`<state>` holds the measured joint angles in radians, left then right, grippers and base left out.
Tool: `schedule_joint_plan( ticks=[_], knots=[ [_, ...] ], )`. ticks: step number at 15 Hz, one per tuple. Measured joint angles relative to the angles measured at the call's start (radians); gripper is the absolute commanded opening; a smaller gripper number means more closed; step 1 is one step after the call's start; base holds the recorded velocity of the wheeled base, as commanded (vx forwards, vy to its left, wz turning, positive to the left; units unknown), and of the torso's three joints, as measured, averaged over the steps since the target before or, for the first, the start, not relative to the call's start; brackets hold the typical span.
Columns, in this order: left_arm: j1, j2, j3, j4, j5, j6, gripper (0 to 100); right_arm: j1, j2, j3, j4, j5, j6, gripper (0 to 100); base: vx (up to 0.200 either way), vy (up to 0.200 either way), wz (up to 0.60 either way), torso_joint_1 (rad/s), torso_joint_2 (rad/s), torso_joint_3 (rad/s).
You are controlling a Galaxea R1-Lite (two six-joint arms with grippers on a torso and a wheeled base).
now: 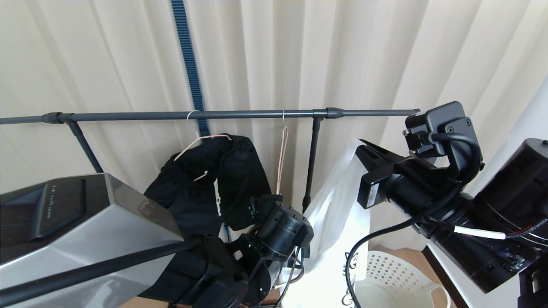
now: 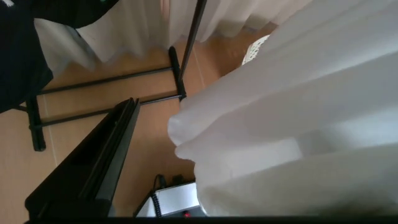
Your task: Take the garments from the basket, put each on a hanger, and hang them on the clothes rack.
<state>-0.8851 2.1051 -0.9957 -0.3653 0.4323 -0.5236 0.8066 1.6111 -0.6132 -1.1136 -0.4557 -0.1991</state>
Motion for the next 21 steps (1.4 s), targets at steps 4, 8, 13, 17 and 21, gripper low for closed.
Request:
schedule_joint_plan(
  ticks=[4, 8, 13, 17, 21],
  knots=[
    [-0.019, -0.035, 0.042, 0.0, 0.0, 0.004, 100, -0.051, 0.0, -0.005, -0.001, 0.0, -0.001, 0, 0.0, 0.0, 0.0, 0.0, 0.0, 0.0],
    [-0.024, -0.095, 0.071, 0.002, 0.001, 0.021, 100, -0.096, 0.003, -0.01, -0.001, 0.006, -0.001, 0, 0.0, 0.0, 0.0, 0.0, 0.0, 0.0],
    [-0.031, -0.145, 0.103, 0.004, 0.001, 0.023, 100, -0.137, 0.009, -0.02, 0.0, 0.008, -0.002, 0, 0.0, 0.0, 0.0, 0.0, 0.0, 0.0],
    [-0.046, -0.186, 0.126, 0.003, 0.002, 0.023, 0, -0.177, 0.03, -0.03, -0.001, 0.01, -0.003, 0, 0.0, 0.0, 0.0, 0.0, 0.0, 0.0],
    [-0.051, -0.235, 0.15, 0.003, 0.001, 0.037, 0, -0.211, 0.058, -0.037, 0.0, 0.012, -0.003, 0, 0.0, 0.0, 0.0, 0.0, 0.0, 0.0]
  ],
)
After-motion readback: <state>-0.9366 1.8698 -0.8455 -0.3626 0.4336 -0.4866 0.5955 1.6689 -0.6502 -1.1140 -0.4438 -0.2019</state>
